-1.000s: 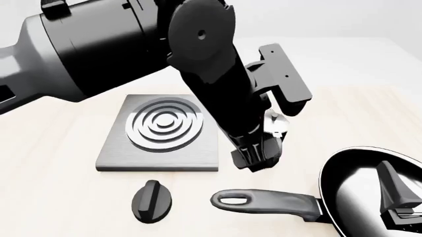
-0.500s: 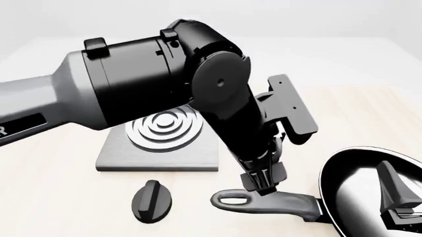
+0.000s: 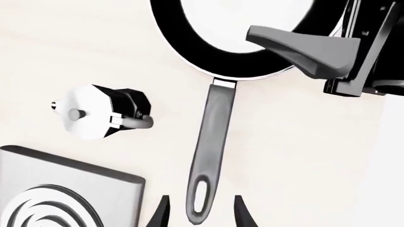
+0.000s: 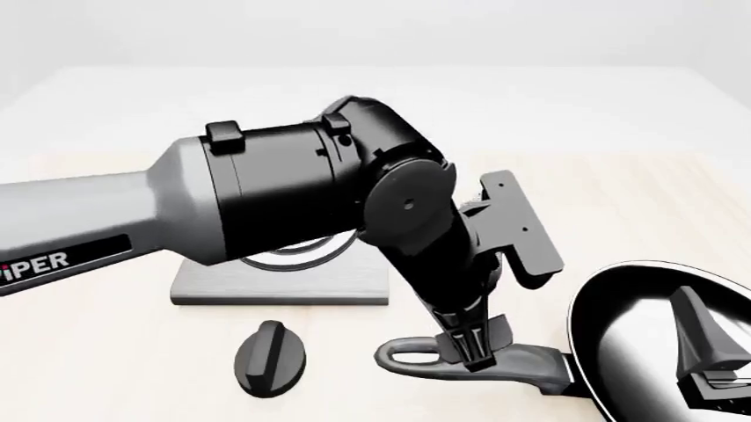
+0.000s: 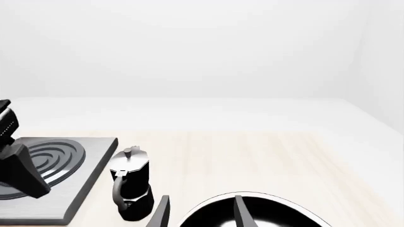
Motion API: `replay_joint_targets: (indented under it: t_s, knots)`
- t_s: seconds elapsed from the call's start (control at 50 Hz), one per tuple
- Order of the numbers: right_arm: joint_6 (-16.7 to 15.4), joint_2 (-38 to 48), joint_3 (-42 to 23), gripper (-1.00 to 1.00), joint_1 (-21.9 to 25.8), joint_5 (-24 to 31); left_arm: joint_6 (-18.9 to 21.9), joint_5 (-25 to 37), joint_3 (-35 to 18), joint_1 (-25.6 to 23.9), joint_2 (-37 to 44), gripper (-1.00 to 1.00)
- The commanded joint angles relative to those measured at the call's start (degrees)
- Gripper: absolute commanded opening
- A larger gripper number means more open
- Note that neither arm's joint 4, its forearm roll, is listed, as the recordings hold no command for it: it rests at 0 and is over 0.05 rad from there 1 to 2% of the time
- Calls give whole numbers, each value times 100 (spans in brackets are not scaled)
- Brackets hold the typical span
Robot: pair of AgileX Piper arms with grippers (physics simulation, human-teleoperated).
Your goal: Put the frying pan on the stove.
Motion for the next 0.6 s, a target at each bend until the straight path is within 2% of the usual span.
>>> replay_joint_targets:
  t_s: [0.02, 0.18, 0.6]
  knots:
    - [0, 0, 2, 100, -1, -2, -74, -266, 221, -9, 55, 100]
    - [0, 0, 3, 100, -1, -3, -203, -504, 319, -138, 149, 100]
    - [-1, 4, 5, 100, -3, -9, -222, -826, 608, -89, 274, 100]
